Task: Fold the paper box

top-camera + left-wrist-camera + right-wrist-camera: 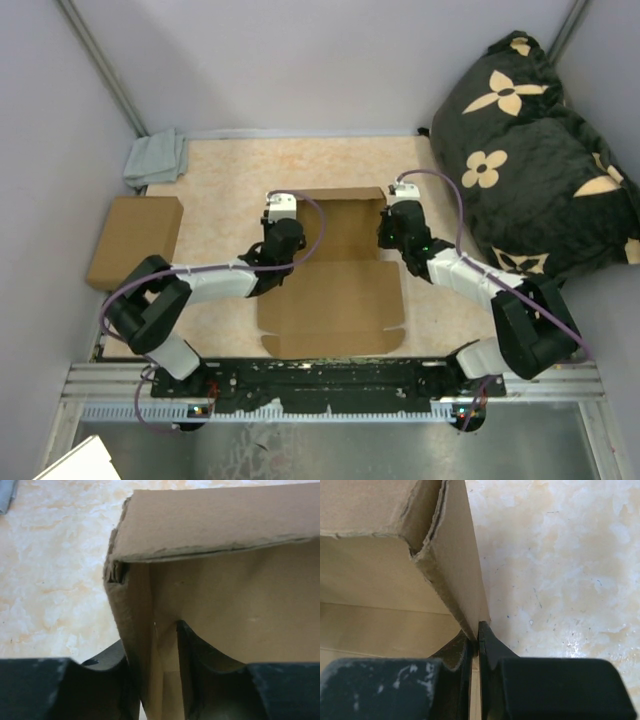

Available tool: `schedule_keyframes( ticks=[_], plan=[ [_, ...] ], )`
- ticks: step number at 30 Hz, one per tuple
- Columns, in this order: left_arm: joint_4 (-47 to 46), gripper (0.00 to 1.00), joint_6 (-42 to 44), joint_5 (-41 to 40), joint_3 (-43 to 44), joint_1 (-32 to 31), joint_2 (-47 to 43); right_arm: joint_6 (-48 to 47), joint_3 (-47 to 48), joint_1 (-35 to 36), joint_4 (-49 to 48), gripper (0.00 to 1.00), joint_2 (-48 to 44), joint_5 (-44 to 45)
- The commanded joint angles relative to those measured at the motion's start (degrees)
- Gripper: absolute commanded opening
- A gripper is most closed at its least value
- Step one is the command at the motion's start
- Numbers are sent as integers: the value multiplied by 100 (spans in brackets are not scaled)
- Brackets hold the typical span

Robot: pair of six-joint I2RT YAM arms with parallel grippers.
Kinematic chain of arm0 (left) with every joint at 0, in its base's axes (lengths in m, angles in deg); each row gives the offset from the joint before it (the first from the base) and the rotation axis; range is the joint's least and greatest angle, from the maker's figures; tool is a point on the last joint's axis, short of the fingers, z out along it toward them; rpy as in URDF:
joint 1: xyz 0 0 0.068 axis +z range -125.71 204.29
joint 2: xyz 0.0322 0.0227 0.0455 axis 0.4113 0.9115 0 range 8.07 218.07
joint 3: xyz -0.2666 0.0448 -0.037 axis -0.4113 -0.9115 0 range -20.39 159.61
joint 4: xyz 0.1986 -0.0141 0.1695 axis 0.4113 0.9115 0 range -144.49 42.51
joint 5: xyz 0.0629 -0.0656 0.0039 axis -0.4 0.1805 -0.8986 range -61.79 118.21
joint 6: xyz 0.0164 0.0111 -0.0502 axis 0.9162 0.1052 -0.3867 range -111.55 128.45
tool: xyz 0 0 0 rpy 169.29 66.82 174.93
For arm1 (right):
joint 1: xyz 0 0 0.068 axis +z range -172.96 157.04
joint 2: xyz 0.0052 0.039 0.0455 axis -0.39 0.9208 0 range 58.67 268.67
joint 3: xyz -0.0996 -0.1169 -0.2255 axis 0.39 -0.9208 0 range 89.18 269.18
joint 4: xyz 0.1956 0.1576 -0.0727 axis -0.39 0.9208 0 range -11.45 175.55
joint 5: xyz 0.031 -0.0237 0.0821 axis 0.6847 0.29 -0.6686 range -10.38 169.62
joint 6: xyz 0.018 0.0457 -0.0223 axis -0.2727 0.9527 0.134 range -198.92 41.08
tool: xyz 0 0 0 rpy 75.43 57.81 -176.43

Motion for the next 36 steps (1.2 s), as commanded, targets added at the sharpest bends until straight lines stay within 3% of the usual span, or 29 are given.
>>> schedule_keyframes(
  ticks=[1, 4, 9, 19, 22, 26, 30, 36],
  plan=[
    [178, 45, -223, 700, -168, -33, -484, 177, 387, 90, -144, 0, -22, -113],
    [550, 56, -345, 850, -129, -36, -744, 168, 384, 90, -144, 9, -26, -114],
    [839, 59, -395, 920, -242, -36, -1128, 151, 419, 90, -224, 33, 69, -173],
    [640, 56, -412, 1219, -703, -36, -1505, -95, 382, 91, -948, 37, 465, -597],
    [614, 53, -398, 1293, -787, -36, -1593, -173, 314, 95, -1258, 33, 509, -683],
    [657, 50, -353, 1480, -916, -45, -1797, -346, 482, 302, -823, 1, 576, 392],
    [671, 49, -429, 1514, -1088, -92, -2049, -719, 769, 718, -372, 0, 782, 1793],
    [992, 45, -574, 1090, -1162, -255, -2315, -731, 1031, 1034, -37, 0, 1250, 2723]
  ],
)
